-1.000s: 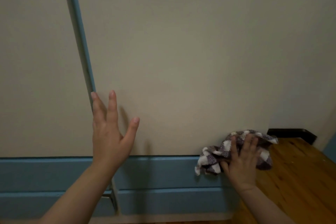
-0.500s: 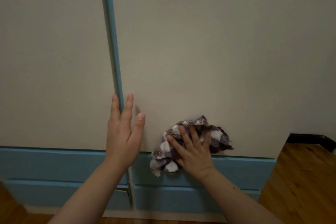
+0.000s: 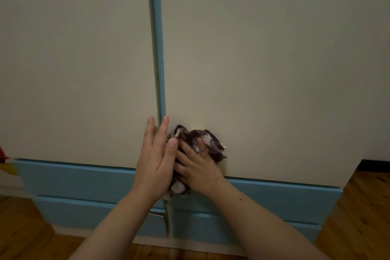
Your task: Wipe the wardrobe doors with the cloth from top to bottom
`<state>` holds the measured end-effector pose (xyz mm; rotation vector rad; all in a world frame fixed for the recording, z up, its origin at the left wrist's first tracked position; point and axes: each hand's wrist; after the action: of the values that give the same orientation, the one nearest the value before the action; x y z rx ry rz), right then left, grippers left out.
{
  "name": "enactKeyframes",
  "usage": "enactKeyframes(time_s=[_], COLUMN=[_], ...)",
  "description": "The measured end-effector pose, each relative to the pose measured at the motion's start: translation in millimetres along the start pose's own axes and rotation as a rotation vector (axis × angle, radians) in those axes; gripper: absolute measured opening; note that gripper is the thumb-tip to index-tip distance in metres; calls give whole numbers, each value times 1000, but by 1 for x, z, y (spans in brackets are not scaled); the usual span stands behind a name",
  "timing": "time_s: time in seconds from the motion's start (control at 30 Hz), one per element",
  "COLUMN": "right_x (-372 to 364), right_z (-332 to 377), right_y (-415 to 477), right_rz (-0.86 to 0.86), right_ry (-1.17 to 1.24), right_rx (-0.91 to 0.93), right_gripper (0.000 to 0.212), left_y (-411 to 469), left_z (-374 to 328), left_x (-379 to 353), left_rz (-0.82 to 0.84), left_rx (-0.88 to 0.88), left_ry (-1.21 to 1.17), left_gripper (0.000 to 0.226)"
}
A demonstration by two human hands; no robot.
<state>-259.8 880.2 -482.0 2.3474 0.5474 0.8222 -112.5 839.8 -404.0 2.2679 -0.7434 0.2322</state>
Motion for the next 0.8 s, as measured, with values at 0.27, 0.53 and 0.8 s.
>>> enactKeyframes(time_s=[0.27, 0.53, 0.8], right_x=[22, 52, 56], right_z=[-39, -92, -130], right_y=[43, 96, 73], right_rz=[-179, -195, -309], right_ry=[144, -41, -50], right_rx=[0, -203, -324], right_gripper=[53, 56, 50], left_y=[12, 23, 27], left_z=[-12, -35, -45], left_x=[4, -13, -25], left_rz=[-25, -99, -50], left_rx=[-46, -157, -245], left_ry=[44, 238, 408], left_gripper=[60, 75, 67])
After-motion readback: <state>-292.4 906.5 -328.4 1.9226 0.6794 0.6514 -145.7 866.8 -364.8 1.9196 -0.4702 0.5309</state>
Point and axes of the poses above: each hand's wrist, its own y-axis towards the middle knuckle, its own x-axis out of the back of the hand, z = x × y, and after that the axes turned 4 degrees about -y, right-handed
